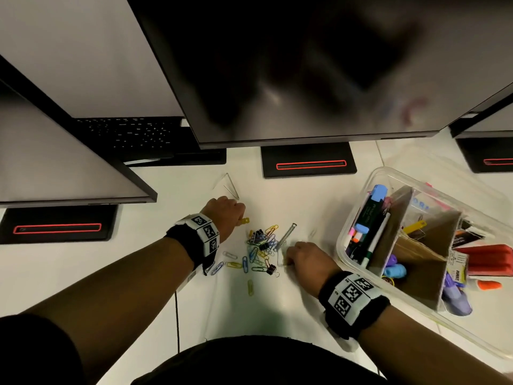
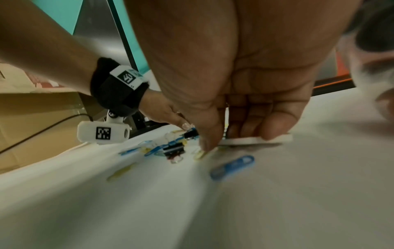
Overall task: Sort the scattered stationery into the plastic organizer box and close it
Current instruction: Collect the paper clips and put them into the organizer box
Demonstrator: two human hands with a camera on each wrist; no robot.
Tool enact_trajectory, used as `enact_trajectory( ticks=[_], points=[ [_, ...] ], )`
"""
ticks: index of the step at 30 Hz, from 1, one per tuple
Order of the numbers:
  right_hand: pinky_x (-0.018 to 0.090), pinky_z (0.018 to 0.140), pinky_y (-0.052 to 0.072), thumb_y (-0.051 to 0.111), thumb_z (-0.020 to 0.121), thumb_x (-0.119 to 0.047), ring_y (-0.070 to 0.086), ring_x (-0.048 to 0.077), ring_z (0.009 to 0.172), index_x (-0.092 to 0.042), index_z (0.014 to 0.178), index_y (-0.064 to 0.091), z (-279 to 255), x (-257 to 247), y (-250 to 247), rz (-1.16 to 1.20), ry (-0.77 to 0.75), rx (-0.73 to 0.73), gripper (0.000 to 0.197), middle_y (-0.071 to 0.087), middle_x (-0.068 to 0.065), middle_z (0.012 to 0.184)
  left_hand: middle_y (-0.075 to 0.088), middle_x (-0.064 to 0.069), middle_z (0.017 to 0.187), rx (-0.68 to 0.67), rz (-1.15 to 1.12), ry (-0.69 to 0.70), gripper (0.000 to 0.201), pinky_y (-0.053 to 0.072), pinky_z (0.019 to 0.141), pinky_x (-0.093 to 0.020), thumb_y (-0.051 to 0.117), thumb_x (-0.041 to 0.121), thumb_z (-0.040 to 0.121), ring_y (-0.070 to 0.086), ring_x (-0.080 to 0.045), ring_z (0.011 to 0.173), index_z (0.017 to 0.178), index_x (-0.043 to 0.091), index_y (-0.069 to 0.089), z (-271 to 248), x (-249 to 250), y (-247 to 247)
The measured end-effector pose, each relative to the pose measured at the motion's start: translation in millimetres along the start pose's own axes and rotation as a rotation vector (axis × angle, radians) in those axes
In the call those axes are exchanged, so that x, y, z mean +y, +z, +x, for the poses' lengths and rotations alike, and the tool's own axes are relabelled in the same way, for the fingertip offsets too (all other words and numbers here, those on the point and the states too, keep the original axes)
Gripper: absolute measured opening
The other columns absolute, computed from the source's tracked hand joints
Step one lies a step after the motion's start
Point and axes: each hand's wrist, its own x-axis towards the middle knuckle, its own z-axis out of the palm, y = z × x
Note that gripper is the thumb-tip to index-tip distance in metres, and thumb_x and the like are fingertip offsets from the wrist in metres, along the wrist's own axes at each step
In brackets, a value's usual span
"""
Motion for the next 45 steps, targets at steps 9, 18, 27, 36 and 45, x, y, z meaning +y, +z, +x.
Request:
enact_trajectory(
  ticks=[9, 18, 27, 36, 45],
  points=[
    [0.026, 0.074, 0.043, 0.038, 0.095, -0.009, 0.064, 0.028, 0.091, -0.019, 0.135, 0.04, 6, -20, -16, 0.257, 0.118, 0.21, 0.041, 0.069, 0.01, 0.102, 0.055, -0.009, 0.116, 0.11, -0.422, -0.138, 0.024, 0.042, 0.09, -0.03, 0.044, 0.02, 0.095, 0.055, -0.025, 0.105, 0.109, 0.01, 0.06, 9, -16, -6],
    [0.009, 0.065, 0.029, 0.041, 0.088, 0.004, 0.052, 0.014, 0.079, -0.015, 0.131, 0.043, 0, -26, -19, 0.418, 0.111, 0.232, 0.046, 0.064, 0.01, 0.104, 0.065, 0.002, 0.102, 0.13, -0.515, -0.084, 0.019, 0.044, 0.08, -0.023, 0.057, 0.026, 0.086, 0.061, -0.016, 0.096, 0.098, 0.019, 0.069, 4, -17, -2],
    [0.038, 0.103, 0.045, 0.041, 0.08, 0.012, 0.046, 0.032, 0.125, -0.017, 0.144, 0.034, 21, -21, -18, 0.211, 0.29, 0.159, 0.07, 0.03, 0.009, 0.144, -0.009, 0.002, 0.159, 0.0, -0.232, -0.181, 0.082, 0.011, 0.121, -0.039, 0.035, -0.012, 0.082, -0.002, -0.021, 0.147, 0.148, 0.029, 0.011, 18, -21, -6],
    [0.037, 0.09, 0.05, 0.053, 0.086, 0.001, 0.05, 0.029, 0.112, -0.008, 0.124, 0.049, 25, -27, -17, -0.025, 0.206, 0.082, 0.039, 0.041, 0.011, 0.13, 0.052, -0.009, 0.121, 0.128, -0.36, -0.231, 0.028, 0.047, 0.09, -0.034, 0.051, 0.011, 0.086, 0.056, -0.016, 0.087, 0.114, 0.01, 0.058, 0, -17, 1],
    [0.028, 0.068, 0.038, 0.036, 0.09, -0.003, 0.058, 0.028, 0.086, -0.008, 0.11, 0.048, 17, -26, -14, 0.08, 0.208, 0.072, 0.023, 0.063, 0.014, 0.105, 0.055, -0.011, 0.099, 0.052, -0.411, -0.257, 0.02, 0.043, 0.06, -0.025, 0.052, -0.005, 0.082, 0.049, -0.019, 0.078, 0.09, 0.01, 0.064, -28, -15, 0]
  ],
)
